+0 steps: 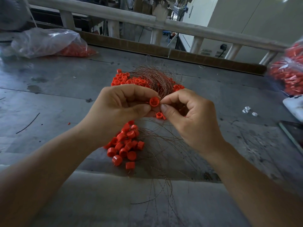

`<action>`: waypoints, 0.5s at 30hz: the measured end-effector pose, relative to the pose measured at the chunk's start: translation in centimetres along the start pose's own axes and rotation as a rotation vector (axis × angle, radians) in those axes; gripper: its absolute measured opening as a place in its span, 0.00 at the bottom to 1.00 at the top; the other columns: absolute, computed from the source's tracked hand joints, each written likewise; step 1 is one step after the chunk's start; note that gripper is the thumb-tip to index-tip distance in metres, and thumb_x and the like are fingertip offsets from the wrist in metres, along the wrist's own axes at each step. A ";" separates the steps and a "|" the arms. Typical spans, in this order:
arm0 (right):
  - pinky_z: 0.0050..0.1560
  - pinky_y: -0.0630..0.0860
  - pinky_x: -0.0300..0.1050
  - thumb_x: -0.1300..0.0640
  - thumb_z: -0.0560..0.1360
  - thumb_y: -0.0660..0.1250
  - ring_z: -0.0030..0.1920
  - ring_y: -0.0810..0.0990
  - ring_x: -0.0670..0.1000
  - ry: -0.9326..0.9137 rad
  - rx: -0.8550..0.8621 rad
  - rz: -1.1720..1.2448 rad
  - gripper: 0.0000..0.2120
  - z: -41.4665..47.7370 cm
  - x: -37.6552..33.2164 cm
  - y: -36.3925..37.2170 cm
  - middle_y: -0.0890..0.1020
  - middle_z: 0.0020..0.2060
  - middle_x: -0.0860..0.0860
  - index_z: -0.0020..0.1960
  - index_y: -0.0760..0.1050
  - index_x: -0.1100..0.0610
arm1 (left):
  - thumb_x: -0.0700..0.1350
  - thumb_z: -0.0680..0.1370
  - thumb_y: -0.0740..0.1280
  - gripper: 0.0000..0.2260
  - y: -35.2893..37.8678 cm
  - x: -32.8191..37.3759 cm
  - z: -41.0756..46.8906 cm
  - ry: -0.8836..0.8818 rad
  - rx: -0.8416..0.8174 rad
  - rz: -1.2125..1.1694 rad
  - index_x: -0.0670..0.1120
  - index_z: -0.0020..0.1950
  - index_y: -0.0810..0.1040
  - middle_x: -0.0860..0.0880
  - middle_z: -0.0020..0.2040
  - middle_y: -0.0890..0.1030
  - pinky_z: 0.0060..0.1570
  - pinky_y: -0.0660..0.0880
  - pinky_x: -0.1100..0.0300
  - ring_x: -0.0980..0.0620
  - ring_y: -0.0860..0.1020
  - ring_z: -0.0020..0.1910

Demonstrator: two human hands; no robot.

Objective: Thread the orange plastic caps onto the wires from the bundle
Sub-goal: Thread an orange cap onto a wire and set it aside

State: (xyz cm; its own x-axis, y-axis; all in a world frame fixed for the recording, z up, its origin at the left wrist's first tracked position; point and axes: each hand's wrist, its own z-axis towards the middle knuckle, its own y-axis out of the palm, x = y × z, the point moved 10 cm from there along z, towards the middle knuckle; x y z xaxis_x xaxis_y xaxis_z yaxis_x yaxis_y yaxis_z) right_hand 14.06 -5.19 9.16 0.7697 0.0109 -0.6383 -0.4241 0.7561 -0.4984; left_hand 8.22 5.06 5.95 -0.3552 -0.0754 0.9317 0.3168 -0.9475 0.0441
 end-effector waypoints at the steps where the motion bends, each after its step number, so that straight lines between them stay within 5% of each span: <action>1: 0.36 0.73 0.33 0.63 0.70 0.67 0.35 0.77 0.44 -0.003 0.005 -0.006 0.02 0.0 -0.1 -0.1 0.79 0.35 0.49 0.41 0.78 0.57 | 0.36 0.66 0.66 0.11 0.0 0.0 0.0 -0.001 -0.001 -0.009 0.42 0.48 0.79 0.47 0.42 0.84 0.44 0.77 0.66 0.52 0.83 0.44; 15: 0.36 0.71 0.29 0.63 0.71 0.68 0.36 0.76 0.42 -0.009 0.006 -0.014 0.03 0.1 -0.3 -0.1 0.78 0.35 0.46 0.42 0.78 0.56 | 0.37 0.66 0.67 0.11 -0.1 0.4 0.0 0.004 0.008 0.005 0.42 0.48 0.79 0.49 0.42 0.85 0.43 0.77 0.66 0.52 0.83 0.44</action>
State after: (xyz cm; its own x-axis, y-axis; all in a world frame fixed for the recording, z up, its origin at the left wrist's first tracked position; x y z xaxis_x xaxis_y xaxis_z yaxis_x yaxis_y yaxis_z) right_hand 13.94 -5.18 9.41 0.7800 0.0059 -0.6257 -0.4102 0.7599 -0.5043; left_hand 8.06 5.10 6.30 -0.3566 -0.0815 0.9307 0.3258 -0.9445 0.0422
